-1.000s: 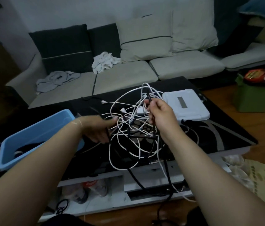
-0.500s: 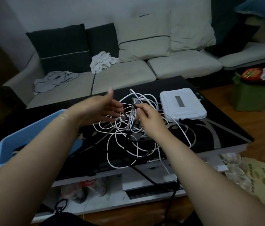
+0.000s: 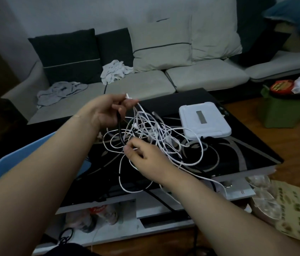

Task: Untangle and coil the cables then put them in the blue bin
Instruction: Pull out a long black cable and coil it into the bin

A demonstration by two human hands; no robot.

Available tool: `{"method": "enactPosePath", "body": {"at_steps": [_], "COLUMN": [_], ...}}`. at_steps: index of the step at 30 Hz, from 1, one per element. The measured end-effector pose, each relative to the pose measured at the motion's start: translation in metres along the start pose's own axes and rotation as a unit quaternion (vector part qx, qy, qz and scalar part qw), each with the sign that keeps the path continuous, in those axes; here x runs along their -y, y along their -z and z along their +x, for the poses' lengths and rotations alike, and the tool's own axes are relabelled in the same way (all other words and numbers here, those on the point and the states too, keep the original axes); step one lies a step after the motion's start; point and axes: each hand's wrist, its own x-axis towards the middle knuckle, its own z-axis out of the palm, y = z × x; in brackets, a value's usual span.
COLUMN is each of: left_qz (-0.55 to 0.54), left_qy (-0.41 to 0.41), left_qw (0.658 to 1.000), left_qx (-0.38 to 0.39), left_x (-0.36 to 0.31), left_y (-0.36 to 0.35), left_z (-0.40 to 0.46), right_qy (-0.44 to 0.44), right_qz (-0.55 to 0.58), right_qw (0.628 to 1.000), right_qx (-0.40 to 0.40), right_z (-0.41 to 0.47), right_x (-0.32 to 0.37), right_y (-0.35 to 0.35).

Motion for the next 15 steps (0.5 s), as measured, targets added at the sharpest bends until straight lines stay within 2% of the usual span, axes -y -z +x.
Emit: {"method": "enactPosePath", "body": {"at_steps": [4,7,9,11,15], "left_qz": [-0.02,-0.001,0.032,0.066,0.079], "left_qy": [-0.058,-0.1,-0.095,-0.069,-0.024], "left_qw": [0.998,0.995,0.994,0.994,0.996], "left_qx": [-0.001,-0.021,-0.036,-0.047,-0.032], "left_x": [-0.023,-0.03,-0.024,-0.012,0.018], "left_y": [0.001,0.009,0.017,0.026,0.042], "left_z": [0.003,0.008,0.009,0.011,0.005], "right_qy": [0.068,0.06,0.0,-0.09,-0.249], "right_qz": [-0.077,-0.155,-0.197,-0.179,0.003], "right_qw": [0.995,0.986,0.98,0.98,0.962], "right_qx": [-0.012,-0.003,0.003,-0.018,-0.114], "right_z": [-0.008,-0.009,-0.006,0.0,0.015], "right_x": [0.007,0.002,-0.005,-0.016,-0.035], "right_y": [-0.004,-0.003,0.003,0.011,0.028]}}
